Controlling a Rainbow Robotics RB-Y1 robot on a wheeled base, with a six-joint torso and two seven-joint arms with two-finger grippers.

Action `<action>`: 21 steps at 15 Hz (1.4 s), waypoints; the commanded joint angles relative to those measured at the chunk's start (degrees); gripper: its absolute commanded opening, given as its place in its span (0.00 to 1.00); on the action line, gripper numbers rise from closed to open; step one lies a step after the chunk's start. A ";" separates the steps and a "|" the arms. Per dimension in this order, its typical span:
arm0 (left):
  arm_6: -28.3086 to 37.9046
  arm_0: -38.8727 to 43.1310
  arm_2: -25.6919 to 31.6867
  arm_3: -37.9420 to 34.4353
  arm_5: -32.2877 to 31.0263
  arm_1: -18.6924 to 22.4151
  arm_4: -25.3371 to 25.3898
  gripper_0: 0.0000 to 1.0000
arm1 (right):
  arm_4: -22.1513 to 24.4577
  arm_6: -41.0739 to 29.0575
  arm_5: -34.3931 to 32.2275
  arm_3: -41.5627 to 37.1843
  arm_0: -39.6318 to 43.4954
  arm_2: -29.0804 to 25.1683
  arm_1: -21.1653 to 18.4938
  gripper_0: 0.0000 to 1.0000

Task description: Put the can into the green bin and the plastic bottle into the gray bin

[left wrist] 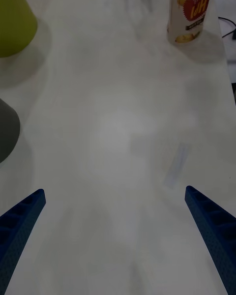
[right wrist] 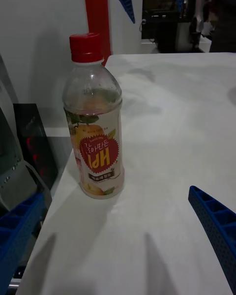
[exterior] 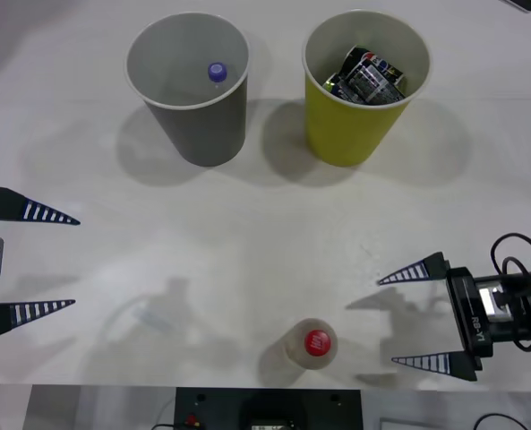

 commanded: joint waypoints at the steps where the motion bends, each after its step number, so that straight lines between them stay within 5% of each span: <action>1: 0.00 0.00 0.00 0.00 0.00 0.00 0.00 0.98 | 0.01 0.18 1.71 0.15 -0.40 2.41 1.65 1.00; 13: 0.00 0.00 0.00 0.00 0.00 0.00 0.00 0.98 | 0.01 2.11 10.33 0.15 -1.19 10.41 11.32 1.00; 19: 0.00 0.00 0.00 0.00 0.00 0.00 0.00 0.98 | 0.01 3.78 12.70 0.15 -1.28 12.34 13.17 1.00; 21: 0.00 0.00 0.00 0.00 0.00 0.00 0.00 0.98 | 0.10 4.13 12.70 0.15 -1.19 12.34 13.08 0.29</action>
